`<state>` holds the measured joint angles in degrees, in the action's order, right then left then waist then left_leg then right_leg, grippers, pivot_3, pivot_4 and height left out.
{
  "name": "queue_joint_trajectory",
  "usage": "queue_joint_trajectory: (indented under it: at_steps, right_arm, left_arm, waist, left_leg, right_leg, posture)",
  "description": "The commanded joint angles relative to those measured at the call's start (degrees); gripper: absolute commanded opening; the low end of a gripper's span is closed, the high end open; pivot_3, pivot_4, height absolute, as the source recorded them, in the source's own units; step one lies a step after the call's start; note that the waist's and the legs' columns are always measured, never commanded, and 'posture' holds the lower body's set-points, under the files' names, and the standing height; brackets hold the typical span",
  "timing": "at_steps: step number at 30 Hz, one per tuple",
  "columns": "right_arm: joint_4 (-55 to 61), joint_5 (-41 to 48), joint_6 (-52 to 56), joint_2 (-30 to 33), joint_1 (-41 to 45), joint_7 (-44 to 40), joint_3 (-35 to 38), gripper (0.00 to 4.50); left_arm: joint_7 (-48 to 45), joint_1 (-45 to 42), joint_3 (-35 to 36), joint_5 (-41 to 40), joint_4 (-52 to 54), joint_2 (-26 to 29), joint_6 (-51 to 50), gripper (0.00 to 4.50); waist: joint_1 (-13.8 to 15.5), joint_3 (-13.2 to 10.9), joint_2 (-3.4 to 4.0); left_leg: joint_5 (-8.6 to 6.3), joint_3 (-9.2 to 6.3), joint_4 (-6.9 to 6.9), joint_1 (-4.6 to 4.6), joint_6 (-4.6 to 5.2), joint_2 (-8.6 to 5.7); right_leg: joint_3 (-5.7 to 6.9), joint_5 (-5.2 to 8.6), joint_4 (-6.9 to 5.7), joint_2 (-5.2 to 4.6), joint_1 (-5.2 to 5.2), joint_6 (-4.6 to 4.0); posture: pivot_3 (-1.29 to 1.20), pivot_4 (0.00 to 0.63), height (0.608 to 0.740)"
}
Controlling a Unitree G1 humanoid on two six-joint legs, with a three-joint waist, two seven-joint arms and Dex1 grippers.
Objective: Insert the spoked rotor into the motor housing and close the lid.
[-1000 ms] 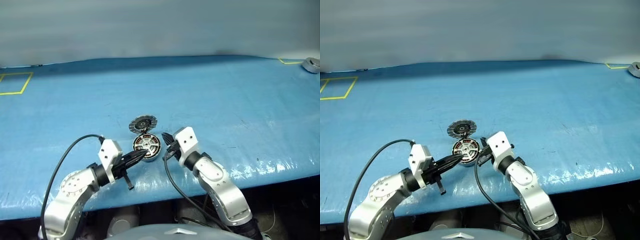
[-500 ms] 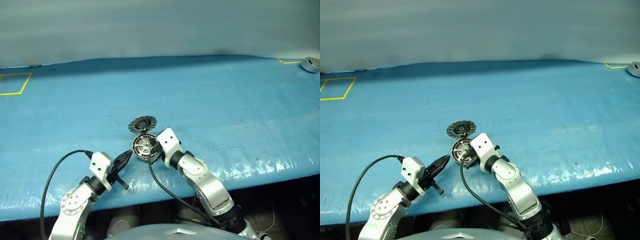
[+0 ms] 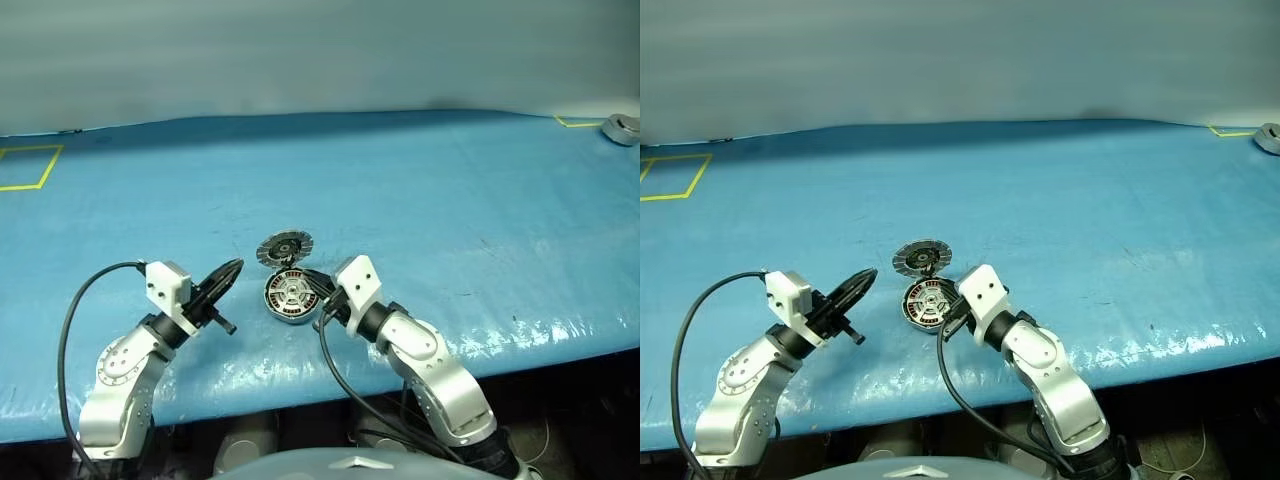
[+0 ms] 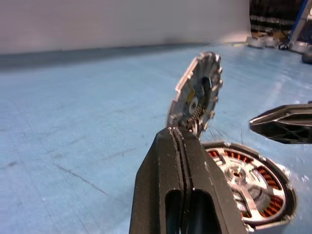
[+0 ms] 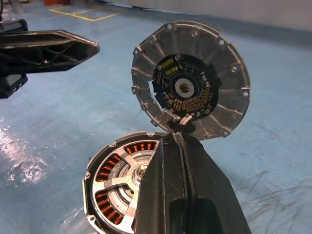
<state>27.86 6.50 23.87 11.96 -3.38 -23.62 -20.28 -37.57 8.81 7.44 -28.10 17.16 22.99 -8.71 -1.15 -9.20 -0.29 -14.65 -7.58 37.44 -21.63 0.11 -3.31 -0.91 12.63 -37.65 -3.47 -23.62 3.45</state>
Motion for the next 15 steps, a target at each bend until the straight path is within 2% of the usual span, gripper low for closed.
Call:
queue_joint_trajectory:
  at_steps: [1,5,9,15]
  right_arm:
    - [3.5,2.41,-4.72,0.15,-3.91,-0.43,2.06,0.0]
    - [1.62,1.02,-13.02,0.33,-9.04,0.48,2.88,0.0]
    - [-3.57,-0.72,-18.42,0.19,-12.9,1.83,3.19,0.0]
    - [-7.73,-0.06,-22.25,-1.51,-14.32,2.75,3.77,0.0]
  left_arm:
    - [1.14,-4.58,2.74,-0.28,-3.39,2.12,-2.88,0.03]
    - [-0.8,-12.55,2.45,-1.53,-9.16,2.74,-5.15,0.03]
    - [-5.54,-23.94,1.58,-1.14,-21.63,2.4,-4.96,0.03]
    - [-21.44,-38.21,-2.8,-2.04,-38.3,3.55,-11.17,0.03]
  waist:
    - [0.1,0.0,0.01]
    - [0.17,-0.01,-0.02]
    - [0.48,0.01,-0.05]
    - [-0.09,0.0,-0.05]
  left_leg:
    - [0.01,-0.01,-0.02,0.0,-0.01,0.0]
    - [0.01,0.02,-0.03,0.01,-0.02,-0.02]
    - [0.03,0.0,-0.02,0.04,-0.05,-0.03]
    - [0.04,0.05,-0.04,0.03,-0.06,-0.08]
  right_leg:
    - [0.01,0.01,-0.01,0.0,-0.01,-0.01]
    - [-0.01,0.0,-0.02,0.0,-0.01,0.0]
    - [0.02,-0.01,0.0,0.02,0.03,0.02]
    - [-0.02,-0.02,-0.01,0.06,-0.02,0.02]
  posture:
    - [0.0,0.15,0.74]
    - [0.0,0.15,0.74]
    - [0.0,0.15,0.74]
    - [0.0,0.15,0.74]
